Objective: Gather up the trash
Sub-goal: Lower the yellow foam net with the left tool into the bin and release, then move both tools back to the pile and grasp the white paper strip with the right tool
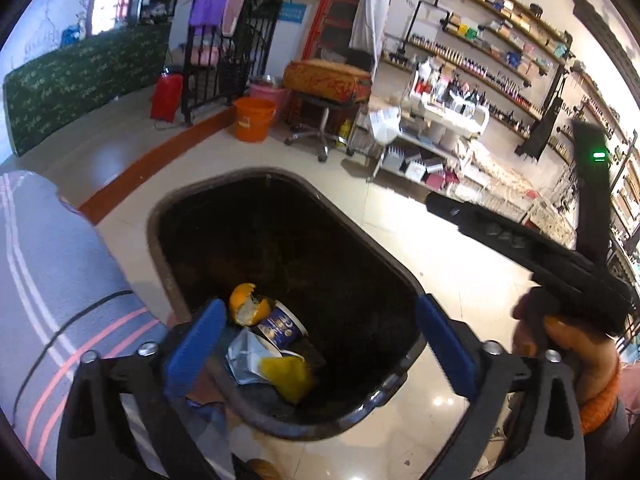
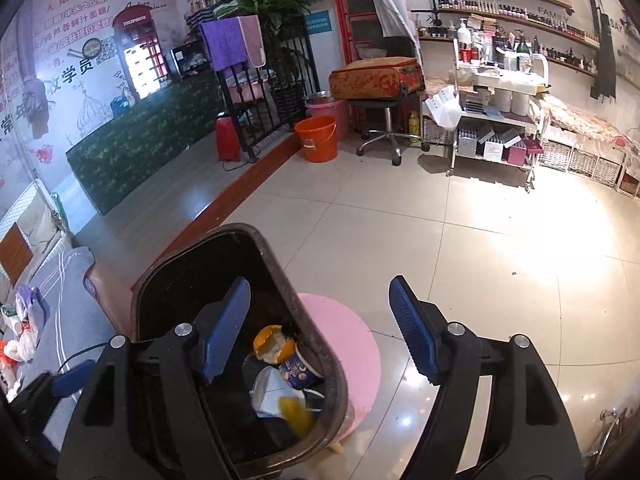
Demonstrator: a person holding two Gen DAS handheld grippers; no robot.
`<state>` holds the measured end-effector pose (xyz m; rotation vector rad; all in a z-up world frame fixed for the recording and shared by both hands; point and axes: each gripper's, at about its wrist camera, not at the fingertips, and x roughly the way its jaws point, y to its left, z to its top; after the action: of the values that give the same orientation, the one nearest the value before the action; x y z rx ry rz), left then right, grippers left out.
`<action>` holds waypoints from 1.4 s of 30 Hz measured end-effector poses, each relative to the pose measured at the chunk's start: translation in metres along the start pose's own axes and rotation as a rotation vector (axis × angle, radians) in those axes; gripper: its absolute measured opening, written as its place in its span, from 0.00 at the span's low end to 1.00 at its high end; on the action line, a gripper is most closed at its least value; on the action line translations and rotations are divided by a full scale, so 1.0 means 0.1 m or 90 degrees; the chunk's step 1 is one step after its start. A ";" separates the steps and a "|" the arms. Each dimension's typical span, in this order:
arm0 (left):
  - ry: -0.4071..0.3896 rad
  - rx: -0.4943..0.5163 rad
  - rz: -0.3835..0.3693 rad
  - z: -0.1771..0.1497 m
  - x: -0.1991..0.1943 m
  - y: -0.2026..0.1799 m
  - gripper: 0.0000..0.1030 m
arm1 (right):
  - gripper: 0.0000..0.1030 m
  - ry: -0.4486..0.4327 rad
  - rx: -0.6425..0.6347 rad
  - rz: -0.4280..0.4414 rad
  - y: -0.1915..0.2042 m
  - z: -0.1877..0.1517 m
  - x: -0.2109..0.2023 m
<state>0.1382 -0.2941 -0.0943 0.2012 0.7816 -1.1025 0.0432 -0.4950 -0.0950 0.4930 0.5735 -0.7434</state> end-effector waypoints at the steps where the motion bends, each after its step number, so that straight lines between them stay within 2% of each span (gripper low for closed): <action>1: -0.006 -0.002 0.007 0.00 -0.03 0.01 0.95 | 0.77 0.002 -0.003 0.007 0.03 -0.01 0.01; 11: -0.038 -0.036 0.075 -0.12 -0.45 0.25 0.95 | 0.82 0.015 -0.063 0.091 0.57 -0.10 -0.03; 21: -0.072 -0.063 0.143 -0.21 -0.85 0.56 0.95 | 0.83 0.041 -0.141 0.166 1.19 -0.26 -0.11; 26: -0.074 -0.105 0.182 -0.35 -1.06 0.81 0.95 | 0.83 0.056 -0.175 0.211 1.55 -0.33 -0.13; 35: -0.079 -0.174 0.283 -0.64 -1.66 1.43 0.95 | 0.83 0.099 -0.256 0.309 2.34 -0.58 -0.25; 42: -0.063 -0.237 0.393 -0.90 -2.24 2.06 0.95 | 0.83 0.136 -0.393 0.428 3.25 -0.98 -0.53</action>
<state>0.2241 0.0093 -0.0587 0.0622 0.7507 -0.3724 0.2215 -0.2032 -0.0650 0.1606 0.7421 0.1411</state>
